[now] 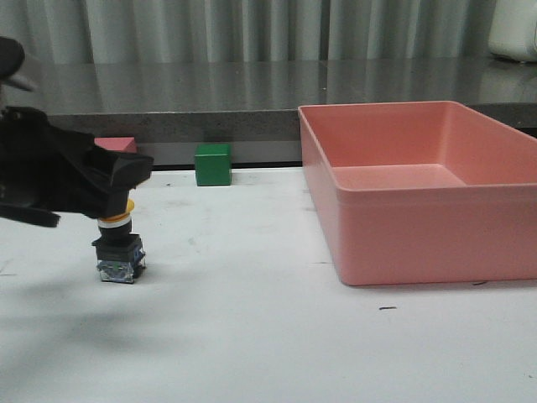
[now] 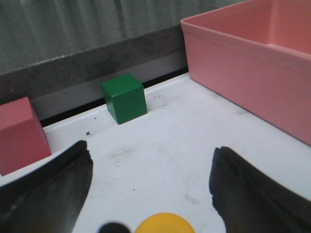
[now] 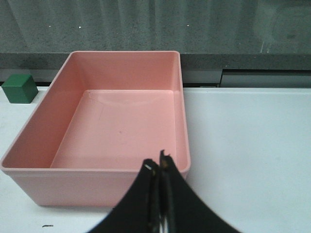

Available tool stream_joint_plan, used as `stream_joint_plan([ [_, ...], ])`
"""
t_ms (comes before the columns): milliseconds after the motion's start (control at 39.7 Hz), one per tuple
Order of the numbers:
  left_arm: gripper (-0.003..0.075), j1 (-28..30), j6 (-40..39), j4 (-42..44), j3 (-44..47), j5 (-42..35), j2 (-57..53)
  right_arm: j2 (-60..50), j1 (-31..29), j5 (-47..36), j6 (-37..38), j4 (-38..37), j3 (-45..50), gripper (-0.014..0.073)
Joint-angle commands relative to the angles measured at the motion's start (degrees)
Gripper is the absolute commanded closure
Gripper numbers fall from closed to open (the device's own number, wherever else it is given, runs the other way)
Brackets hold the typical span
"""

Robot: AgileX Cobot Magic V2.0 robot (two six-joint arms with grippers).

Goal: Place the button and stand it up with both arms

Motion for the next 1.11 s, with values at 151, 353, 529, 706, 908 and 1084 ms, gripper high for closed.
stream_joint_plan([
  [151, 0.0223, -0.6, -10.6, -0.3, -0.8, 12.1, -17.6, 0.1, -0.4, -4.8, -0.6, -0.8, -1.5, 0.0663],
  [353, 0.0227, -0.6, -10.7, -0.3, -1.3, 30.4, -31.3, 0.1, -0.4, -4.8, -0.6, -0.8, -1.5, 0.0663],
  [529, 0.0227, -0.6, -10.7, -0.3, -5.7, 52.3, -44.2, 0.1, -0.4, -4.8, -0.6, -0.8, -1.5, 0.0663],
  [706, 0.0228, -0.6, -10.7, -0.6, -7.0, 60.1, -54.2, 0.1, -0.4, -4.8, -0.6, -0.8, -1.5, 0.0663],
  [908, 0.0387, -0.6, -10.7, -0.6, -7.0, 69.2, -63.1, 0.1, -0.4, -4.8, -0.6, -0.8, -1.5, 0.0663],
  [1084, 0.0596, -0.6, -10.7, -0.6, -7.0, 71.1, -66.6, 0.1, -0.4, -4.8, -0.6, -0.8, -1.5, 0.0663],
])
